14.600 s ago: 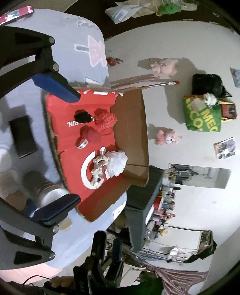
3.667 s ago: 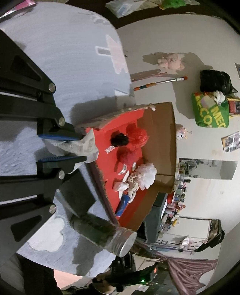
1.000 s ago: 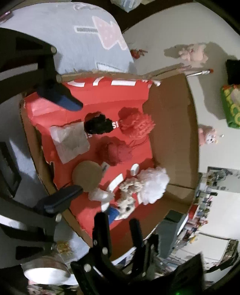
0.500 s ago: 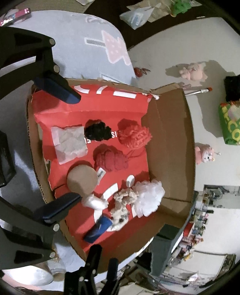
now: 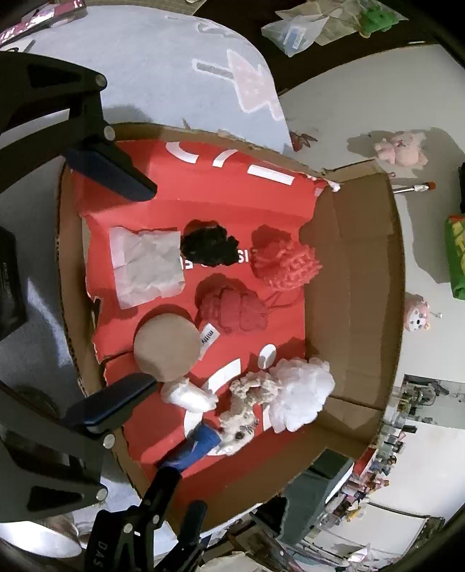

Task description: Organize soft objects

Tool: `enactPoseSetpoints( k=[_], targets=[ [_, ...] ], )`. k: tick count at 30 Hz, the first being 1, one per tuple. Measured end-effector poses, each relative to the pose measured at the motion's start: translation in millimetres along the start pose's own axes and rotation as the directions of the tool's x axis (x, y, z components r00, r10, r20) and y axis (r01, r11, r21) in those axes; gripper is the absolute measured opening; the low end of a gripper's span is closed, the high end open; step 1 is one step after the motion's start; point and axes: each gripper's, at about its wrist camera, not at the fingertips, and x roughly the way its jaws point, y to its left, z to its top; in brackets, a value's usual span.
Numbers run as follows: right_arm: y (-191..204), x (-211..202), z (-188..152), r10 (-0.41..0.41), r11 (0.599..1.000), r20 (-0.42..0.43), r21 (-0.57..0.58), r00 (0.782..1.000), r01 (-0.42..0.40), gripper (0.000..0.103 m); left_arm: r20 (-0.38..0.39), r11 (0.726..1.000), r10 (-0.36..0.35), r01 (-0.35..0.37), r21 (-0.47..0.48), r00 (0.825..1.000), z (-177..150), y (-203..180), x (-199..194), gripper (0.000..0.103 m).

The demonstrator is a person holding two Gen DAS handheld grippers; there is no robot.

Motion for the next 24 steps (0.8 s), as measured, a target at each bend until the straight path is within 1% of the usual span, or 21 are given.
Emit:
enactPoseSetpoints(
  k=[3, 4, 5, 8, 11, 24],
  targets=[
    [-0.6, 4.6, -1.5, -0.007, 1.0, -0.006, 0.004, 1.0, 0.007, 0.077, -0.018, 1.0, 0.016, -0.016, -0.006, 1.0, -1.6, 0.8, 6.8, 0.099],
    [-0.9, 6.6, -2.3, -0.01, 1.0, -0.01, 0.005, 1.0, 0.01, 0.077, -0.026, 1.0, 0.012, -0.012, -0.012, 1.0, -1.5, 1.7, 8.3, 0.099],
    [-1.6, 8.6, -2.9, -0.013, 1.0, -0.015, 0.007, 1.0, 0.014, 0.077, -0.024, 1.0, 0.006, -0.006, -0.019, 1.0, -1.4, 2.8, 8.1, 0.099],
    [-4.4, 12.8, -5.3, 0.0, 1.0, -0.032, 0.02, 1.0, 0.001, 0.077, -0.012, 0.999, 0.024, -0.024, -0.025, 1.0, -1.7, 3.8, 8.0, 0.099],
    [-5.3, 11.2, -6.3, -0.018, 1.0, -0.023, 0.019, 1.0, 0.018, 0.077, -0.023, 1.0, 0.024, -0.025, -0.018, 0.999, -1.7, 2.7, 9.7, 0.099],
    [-4.9, 11.9, -6.2, -0.018, 1.0, -0.032, 0.018, 0.999, 0.018, 0.077, -0.023, 0.999, 0.029, -0.03, -0.013, 0.999, -2.1, 2.3, 10.3, 0.099]
  ],
)
